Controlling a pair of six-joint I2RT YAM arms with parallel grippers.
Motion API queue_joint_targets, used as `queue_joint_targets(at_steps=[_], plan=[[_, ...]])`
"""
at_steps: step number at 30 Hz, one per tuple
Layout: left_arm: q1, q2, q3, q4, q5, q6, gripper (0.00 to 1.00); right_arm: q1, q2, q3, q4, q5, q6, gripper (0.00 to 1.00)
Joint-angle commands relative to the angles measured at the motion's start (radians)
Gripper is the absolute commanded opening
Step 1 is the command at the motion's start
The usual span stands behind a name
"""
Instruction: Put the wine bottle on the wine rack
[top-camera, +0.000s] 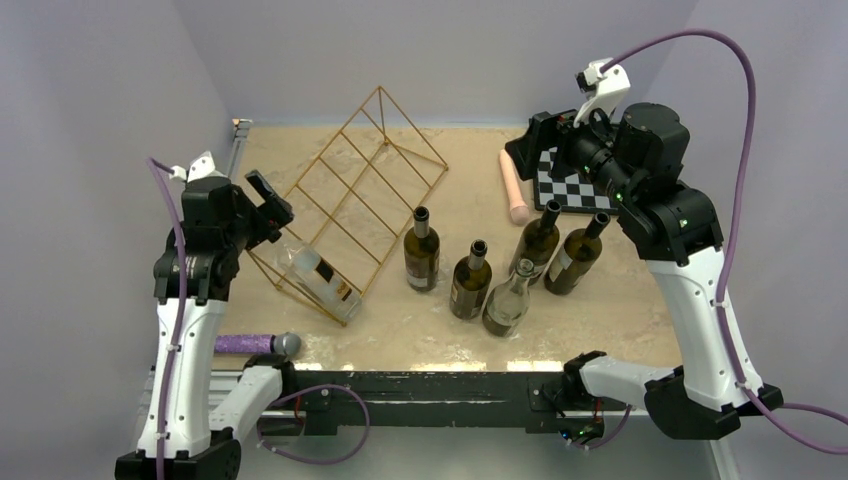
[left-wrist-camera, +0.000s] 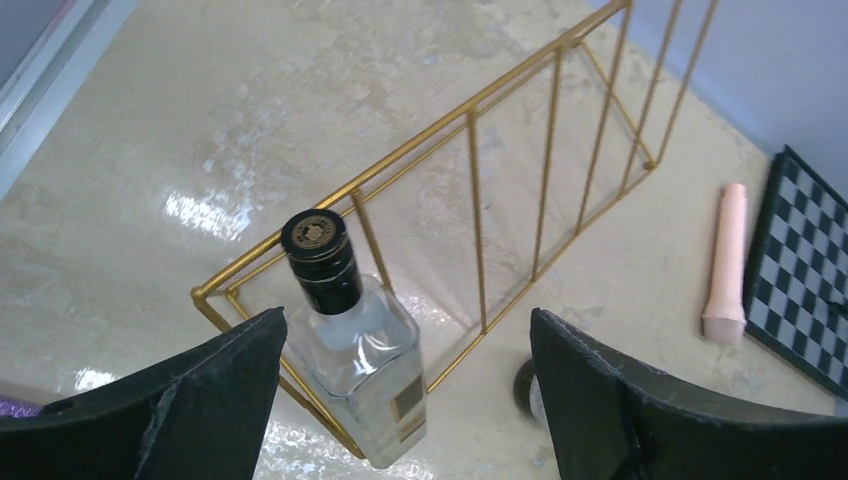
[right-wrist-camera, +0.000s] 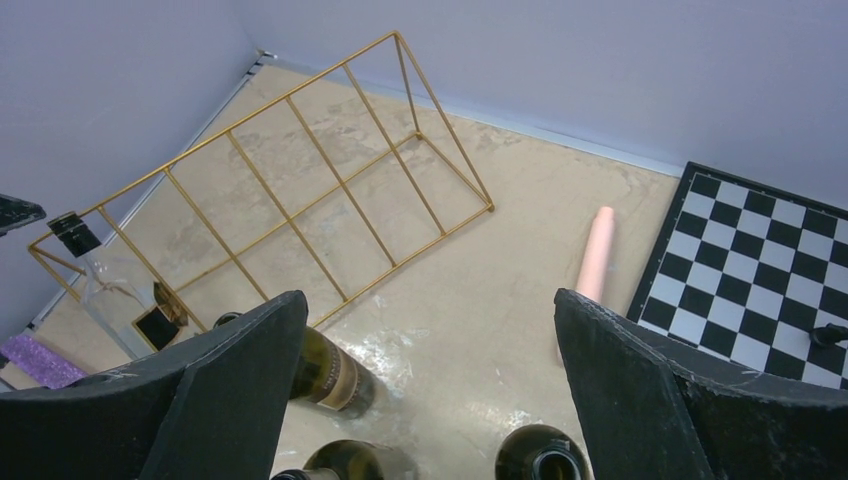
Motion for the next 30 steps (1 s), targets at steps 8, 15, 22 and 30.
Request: queue_joint_targets(at_steps=[8, 15, 22, 30], plan=[[-0.219, 0.058, 0.108, 0.236, 0.602, 0.447, 0.98, 0.004, -0.004, 0.045, 0.007, -0.015, 0.036, 0.99], [-0.413, 0.147, 0.101, 0.414, 0.763, 0.516, 0.99, 0.004, -0.016, 0.033, 0.013, -0.009, 0.044, 0.99], [-0.539, 0.249, 0.09, 0.544, 0.739, 0.572, 0.97, 0.004, -0.03, 0.021, 0.005, 0.005, 0.05, 0.97], [-0.617, 0.296, 0.018, 0.663, 0.561, 0.614, 0.94, 0.004, -0.056, -0.008, 0.004, 0.033, 0.054, 0.97]])
